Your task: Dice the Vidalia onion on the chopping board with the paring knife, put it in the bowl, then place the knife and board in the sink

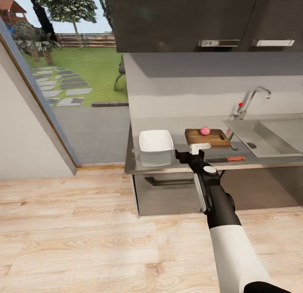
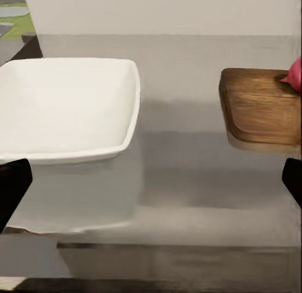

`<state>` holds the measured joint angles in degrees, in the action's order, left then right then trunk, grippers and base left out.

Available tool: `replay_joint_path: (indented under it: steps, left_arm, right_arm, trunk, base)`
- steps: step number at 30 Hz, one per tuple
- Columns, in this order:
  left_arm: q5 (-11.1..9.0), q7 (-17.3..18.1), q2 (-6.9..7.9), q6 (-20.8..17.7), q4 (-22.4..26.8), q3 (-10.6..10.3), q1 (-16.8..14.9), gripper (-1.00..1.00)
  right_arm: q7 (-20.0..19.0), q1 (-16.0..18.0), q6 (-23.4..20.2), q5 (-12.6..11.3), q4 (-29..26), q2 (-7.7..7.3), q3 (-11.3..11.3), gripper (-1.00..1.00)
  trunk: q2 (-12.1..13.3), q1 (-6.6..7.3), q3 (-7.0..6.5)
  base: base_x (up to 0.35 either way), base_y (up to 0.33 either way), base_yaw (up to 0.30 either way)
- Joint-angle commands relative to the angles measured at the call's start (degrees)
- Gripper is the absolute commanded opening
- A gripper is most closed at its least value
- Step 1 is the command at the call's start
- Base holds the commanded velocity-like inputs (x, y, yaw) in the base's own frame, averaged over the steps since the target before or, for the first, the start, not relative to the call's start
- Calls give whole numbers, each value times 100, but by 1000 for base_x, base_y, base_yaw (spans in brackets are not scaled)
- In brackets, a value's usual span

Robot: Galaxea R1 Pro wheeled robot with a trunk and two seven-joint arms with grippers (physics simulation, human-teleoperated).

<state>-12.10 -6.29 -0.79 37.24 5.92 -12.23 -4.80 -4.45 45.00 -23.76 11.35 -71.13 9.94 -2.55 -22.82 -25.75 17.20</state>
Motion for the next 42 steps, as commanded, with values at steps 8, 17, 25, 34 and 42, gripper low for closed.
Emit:
replay_joint_path:
  steps: [8,17,25,34,42]
  left_arm:
    - [-29,-39,0,20,-3,-51,-3,100]
    - [-29,-47,0,20,-3,-51,-3,100]
    - [-29,-55,0,20,4,-51,-3,100]
    - [-29,-56,1,20,6,-51,-3,100]
    - [-29,-56,8,32,6,-51,-3,100]
  right_arm:
    - [-47,0,-117,62,-18,6,0,100]
    - [-47,0,-129,60,-22,6,12,100]
    - [-47,0,-146,60,-24,6,340,100]
    - [-47,0,-327,52,-15,6,461,100]
    - [-47,0,-348,60,-15,6,468,100]
  trunk:
    - [-10,-3,10]
    - [-10,-3,10]
    - [-10,-3,10]
    - [-10,-3,10]
    - [-10,-3,10]
  base:
    - [0,-305,0]
    - [0,-281,0]
    - [0,-296,0]
    - [0,-282,0]
    - [0,-75,42]
